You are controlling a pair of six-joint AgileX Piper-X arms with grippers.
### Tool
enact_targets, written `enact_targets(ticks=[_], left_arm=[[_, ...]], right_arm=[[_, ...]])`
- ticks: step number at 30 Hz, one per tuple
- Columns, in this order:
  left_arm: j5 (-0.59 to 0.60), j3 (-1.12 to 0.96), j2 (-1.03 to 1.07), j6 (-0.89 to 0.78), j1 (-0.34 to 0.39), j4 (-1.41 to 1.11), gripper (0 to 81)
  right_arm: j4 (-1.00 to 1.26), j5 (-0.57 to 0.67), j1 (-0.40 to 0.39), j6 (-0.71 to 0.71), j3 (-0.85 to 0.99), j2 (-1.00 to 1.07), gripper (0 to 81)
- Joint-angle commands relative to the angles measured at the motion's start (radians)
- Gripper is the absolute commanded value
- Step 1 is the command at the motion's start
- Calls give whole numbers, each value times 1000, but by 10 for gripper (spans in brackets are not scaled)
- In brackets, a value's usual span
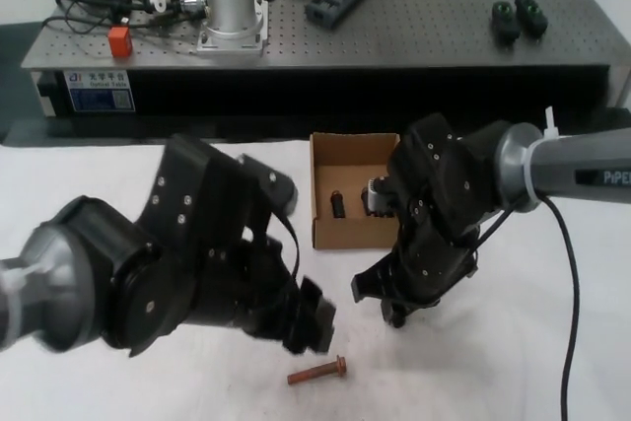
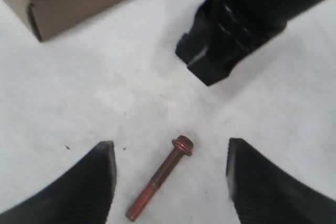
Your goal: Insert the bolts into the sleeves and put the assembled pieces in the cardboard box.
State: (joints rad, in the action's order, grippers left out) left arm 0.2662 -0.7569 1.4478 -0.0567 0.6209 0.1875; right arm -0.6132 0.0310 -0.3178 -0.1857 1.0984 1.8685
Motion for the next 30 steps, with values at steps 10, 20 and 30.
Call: enact_targets(ticks=[10, 20, 30], left_arm=[[23, -344, 330, 416, 34, 449, 428], [-109, -457, 458, 652, 117, 525, 372], [-152, -457, 493, 683, 119, 525, 310]], right_arm=[[-112, 30, 72, 102, -97, -335, 7], [-115, 30, 162, 102, -339, -664, 7], [-122, 32, 205, 102, -434, -804, 7]])
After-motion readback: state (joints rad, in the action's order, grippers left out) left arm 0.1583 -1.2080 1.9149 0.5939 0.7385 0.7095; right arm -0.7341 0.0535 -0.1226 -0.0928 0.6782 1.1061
